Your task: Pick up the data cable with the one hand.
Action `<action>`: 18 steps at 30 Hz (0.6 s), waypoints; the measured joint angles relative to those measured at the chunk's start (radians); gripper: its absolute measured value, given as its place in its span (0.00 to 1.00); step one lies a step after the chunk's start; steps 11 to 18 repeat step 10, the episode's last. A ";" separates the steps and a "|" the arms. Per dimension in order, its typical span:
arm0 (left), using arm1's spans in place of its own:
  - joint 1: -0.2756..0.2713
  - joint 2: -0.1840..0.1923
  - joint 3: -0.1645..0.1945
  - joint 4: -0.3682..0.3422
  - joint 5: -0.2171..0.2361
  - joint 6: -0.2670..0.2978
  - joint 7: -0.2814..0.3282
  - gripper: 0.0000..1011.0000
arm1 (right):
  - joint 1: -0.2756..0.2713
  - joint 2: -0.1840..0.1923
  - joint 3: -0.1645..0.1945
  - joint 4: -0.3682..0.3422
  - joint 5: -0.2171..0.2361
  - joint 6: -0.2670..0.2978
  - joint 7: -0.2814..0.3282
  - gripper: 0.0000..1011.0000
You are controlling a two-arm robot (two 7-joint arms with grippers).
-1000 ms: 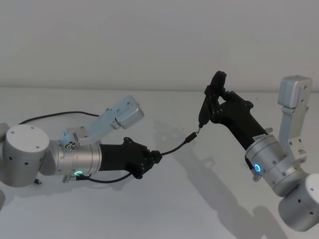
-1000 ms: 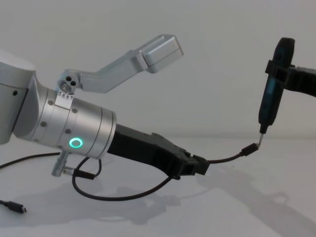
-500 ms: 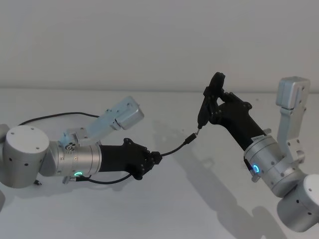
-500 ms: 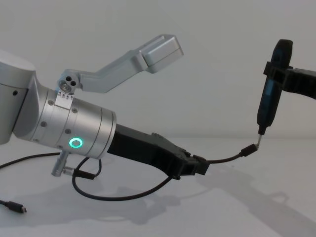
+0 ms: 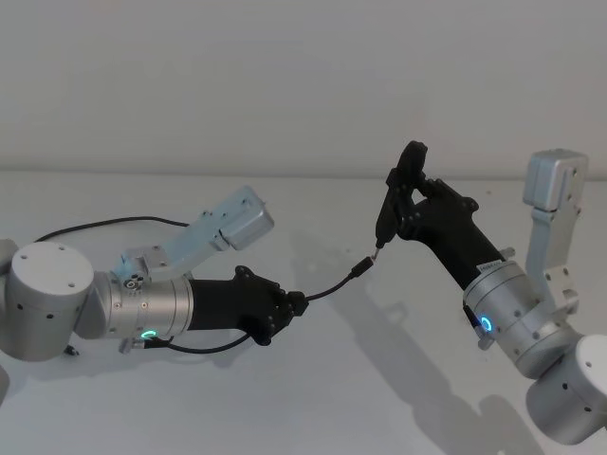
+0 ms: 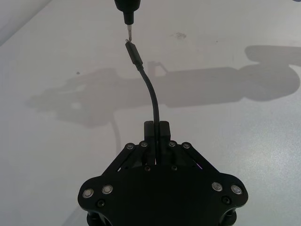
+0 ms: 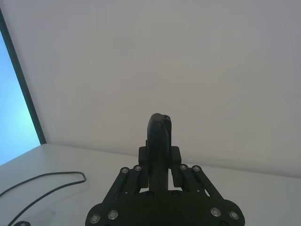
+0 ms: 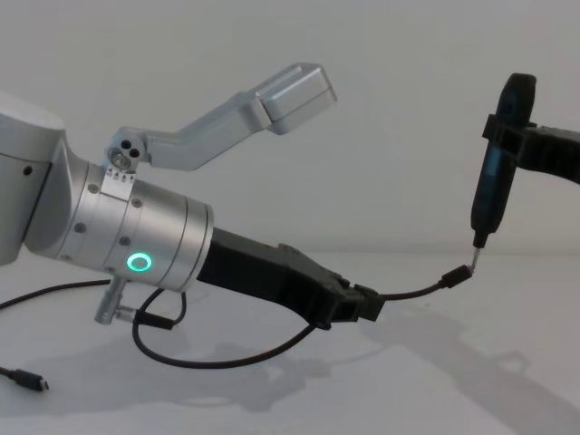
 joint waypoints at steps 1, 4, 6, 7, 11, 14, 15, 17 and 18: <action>0.000 0.000 0.000 0.000 0.000 0.000 0.000 0.06 | 0.000 0.000 0.000 0.000 0.000 0.000 0.000 0.27; 0.000 0.000 0.000 0.000 0.000 0.000 0.000 0.06 | 0.000 0.000 0.000 0.000 -0.001 0.000 0.000 0.27; 0.000 0.000 0.000 0.000 0.000 0.000 0.000 0.06 | 0.000 -0.001 0.000 0.001 -0.001 0.000 0.000 0.27; 0.000 0.000 0.000 0.000 0.000 0.000 0.000 0.06 | 0.001 -0.001 0.000 0.001 -0.001 0.000 0.000 0.27; 0.000 0.000 0.000 0.000 0.000 0.000 0.000 0.06 | 0.001 -0.001 0.000 0.001 -0.001 0.000 -0.001 0.27; 0.000 0.000 0.000 0.000 0.000 0.000 0.000 0.06 | 0.001 -0.001 0.000 0.001 -0.001 0.000 -0.001 0.27; 0.000 0.000 0.000 0.000 0.000 0.000 0.000 0.06 | 0.001 -0.001 0.000 0.001 -0.001 0.000 -0.001 0.27; 0.000 0.000 0.000 0.000 0.000 0.000 0.000 0.06 | 0.001 -0.001 0.000 0.001 -0.001 0.000 -0.001 0.27; 0.000 0.000 0.000 0.000 0.000 0.000 0.000 0.06 | 0.001 -0.001 0.000 0.001 -0.001 0.000 -0.001 0.27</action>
